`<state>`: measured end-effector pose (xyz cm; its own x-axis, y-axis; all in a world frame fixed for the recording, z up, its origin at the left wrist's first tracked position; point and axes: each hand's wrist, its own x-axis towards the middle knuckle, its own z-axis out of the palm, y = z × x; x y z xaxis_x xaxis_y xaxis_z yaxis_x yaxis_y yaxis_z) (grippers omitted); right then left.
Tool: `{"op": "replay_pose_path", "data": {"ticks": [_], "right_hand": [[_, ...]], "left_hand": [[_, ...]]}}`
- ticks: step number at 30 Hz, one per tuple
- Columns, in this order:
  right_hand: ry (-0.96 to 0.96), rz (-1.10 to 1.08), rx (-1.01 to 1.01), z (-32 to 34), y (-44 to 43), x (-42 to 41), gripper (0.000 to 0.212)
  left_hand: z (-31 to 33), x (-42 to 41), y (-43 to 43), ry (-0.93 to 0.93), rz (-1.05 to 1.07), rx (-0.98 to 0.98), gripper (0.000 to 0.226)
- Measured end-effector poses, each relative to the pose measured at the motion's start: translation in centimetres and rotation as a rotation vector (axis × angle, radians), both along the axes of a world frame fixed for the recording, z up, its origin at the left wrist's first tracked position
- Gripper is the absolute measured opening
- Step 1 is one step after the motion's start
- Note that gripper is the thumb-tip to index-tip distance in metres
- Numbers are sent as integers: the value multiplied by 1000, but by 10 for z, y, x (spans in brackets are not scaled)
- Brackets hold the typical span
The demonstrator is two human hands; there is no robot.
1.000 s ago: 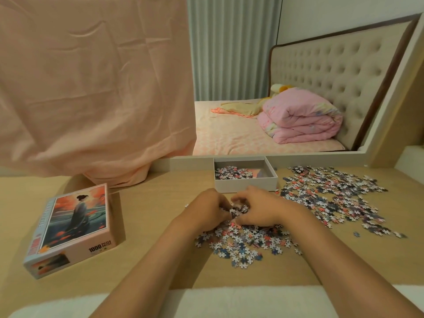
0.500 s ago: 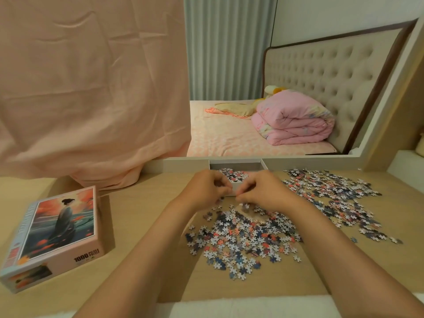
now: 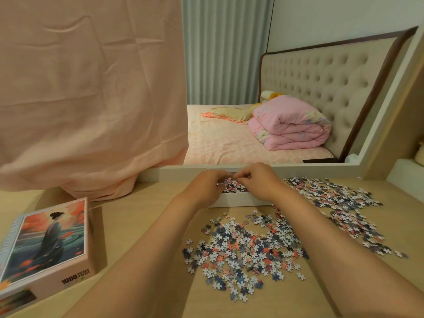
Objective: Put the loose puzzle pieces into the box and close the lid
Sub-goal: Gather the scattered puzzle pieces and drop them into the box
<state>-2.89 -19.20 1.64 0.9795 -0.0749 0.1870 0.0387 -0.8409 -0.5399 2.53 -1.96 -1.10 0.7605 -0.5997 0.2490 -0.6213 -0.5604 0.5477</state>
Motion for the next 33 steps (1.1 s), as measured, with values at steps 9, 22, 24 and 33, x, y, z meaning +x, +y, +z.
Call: {"op": "replay_pose_path", "data": {"ticks": [9,22,24,33], "right_hand": [[132,108,-72,-18,12,-24,34],[464,239,-389,-15,26,-78,98],[468,233,-400,-23,24,-78,106],[280,184,-159,-31,28,-72,44]], "left_hand": [[-18,-2,25,-156,17,266,36],[-11,-76,46,107,34,555,90],[-17,-74,46,81,13,585,88],[-27,-72,34,-71,-26,312,29]]}}
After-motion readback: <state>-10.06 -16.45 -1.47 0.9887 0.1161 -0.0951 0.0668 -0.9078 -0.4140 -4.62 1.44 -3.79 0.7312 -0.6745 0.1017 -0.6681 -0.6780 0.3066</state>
